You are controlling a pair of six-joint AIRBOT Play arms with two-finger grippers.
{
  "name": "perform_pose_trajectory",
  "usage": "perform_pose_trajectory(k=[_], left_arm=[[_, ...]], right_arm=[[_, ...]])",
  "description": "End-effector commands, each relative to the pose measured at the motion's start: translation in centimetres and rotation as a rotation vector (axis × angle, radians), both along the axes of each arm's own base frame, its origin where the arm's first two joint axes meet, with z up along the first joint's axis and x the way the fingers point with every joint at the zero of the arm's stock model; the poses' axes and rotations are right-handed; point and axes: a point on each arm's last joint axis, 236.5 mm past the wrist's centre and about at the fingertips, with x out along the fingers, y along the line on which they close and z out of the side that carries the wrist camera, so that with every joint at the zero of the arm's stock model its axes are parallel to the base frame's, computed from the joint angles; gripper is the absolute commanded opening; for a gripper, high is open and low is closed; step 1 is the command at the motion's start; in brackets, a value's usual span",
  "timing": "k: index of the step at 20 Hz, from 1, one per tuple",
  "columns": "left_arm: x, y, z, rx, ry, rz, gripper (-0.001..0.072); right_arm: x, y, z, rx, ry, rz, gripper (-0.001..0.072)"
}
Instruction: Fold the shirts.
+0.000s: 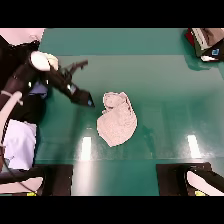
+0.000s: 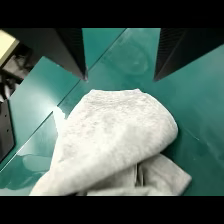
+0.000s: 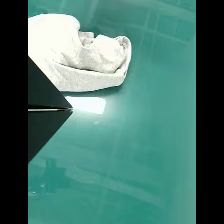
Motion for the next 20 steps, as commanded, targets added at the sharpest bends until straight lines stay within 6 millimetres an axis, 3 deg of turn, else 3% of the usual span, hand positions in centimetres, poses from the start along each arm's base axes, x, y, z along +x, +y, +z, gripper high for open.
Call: perform_pose_trajectory(k=[1,4,7,13,16,18,20], left_arm=[[-2.5,0.2,-5.6,-0.06,0.051,0.155,0.0483],[-2.6,1.2,-8.9,-0.015,0.054,0.238,0.0482],[-2.4,0.9,-9.3,-0.014,0.039,0.256,0.0482],[-4.4,-2.6,-11.6,-0.015,0.103,0.205,0.0481],[-3.3,-3.8,-10.8,-0.071,0.113,0.26,0.0477],[-2.0,-3.9,-10.2,-0.078,0.074,0.275,0.0045],[-1.1,-4.0,-9.3,-0.085,0.045,0.269,0.0021]], right_arm=[[0.3,0.1,0.2,0.002,-0.016,-0.001,0.0015],[0.3,0.1,0.2,0.003,-0.015,0.0,0.0015],[0.3,0.1,0.2,0.003,-0.015,0.0,0.0014],[0.3,0.1,0.2,0.003,-0.013,0.001,0.0015],[0.3,0.1,0.2,0.003,-0.013,0.001,0.0015],[0.5,0.1,0.0,0.005,-0.006,0.003,0.0015],[0.7,0.3,-1.1,0.011,0.038,0.016,0.0015]])
